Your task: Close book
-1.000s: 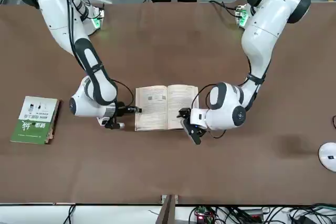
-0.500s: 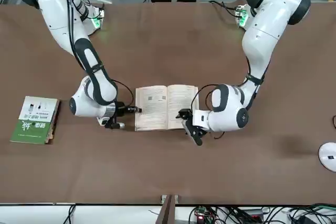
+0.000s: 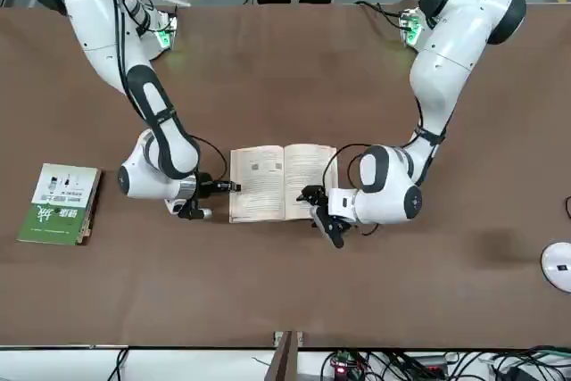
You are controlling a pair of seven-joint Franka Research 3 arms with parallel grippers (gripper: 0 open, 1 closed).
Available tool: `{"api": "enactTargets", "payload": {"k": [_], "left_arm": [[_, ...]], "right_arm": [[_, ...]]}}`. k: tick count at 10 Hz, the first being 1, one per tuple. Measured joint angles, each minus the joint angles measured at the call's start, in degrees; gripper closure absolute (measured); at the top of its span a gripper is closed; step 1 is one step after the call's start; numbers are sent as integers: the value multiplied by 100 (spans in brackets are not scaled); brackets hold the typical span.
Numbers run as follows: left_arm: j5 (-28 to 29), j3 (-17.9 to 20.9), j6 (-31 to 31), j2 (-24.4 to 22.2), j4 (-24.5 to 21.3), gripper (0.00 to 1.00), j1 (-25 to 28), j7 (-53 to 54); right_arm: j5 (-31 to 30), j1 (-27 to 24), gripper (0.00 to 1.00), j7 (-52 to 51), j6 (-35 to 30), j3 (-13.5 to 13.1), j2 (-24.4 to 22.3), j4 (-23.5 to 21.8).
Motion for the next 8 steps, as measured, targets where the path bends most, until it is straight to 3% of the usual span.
{"api": "enactTargets", "payload": {"k": [8], "left_arm": [[-618, 1, 0, 308, 48, 0, 78, 87]], "right_arm": [[2, 0, 99, 0, 0, -1, 0, 0]]}}
